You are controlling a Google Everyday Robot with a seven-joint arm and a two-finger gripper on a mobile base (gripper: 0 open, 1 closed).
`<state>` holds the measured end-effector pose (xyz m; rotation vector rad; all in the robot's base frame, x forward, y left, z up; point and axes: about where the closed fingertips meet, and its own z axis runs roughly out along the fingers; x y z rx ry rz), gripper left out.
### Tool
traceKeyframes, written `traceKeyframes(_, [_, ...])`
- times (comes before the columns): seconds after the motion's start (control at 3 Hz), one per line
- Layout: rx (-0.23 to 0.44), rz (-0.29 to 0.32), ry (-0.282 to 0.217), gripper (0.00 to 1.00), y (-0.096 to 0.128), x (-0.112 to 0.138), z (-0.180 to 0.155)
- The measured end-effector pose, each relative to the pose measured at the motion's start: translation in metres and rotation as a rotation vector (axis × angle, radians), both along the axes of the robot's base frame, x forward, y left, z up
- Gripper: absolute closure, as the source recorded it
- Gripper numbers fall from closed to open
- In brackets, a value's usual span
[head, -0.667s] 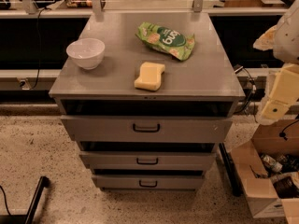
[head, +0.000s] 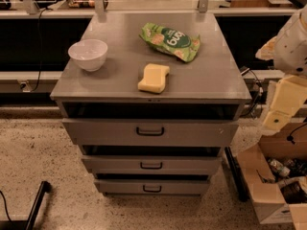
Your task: Open bottom drawer
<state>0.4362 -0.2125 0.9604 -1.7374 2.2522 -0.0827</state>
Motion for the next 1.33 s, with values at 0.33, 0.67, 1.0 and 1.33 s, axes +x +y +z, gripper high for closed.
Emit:
traceKeyframes(0.33, [0.066, 0.061, 0.011, 0.00, 0.024, -0.020, -0.035])
traceKeyframes(0.67, [0.169, 0.110, 0.008, 0.00, 0.041, -0.045, -0.093])
traceKeyframes(1.0, [0.170, 0.107, 0.027, 0.00, 0.039, -0.057, -0.129])
traceKeyframes(1.33, [0.168, 0.117, 0.032, 0.00, 0.041, -0.057, -0.129])
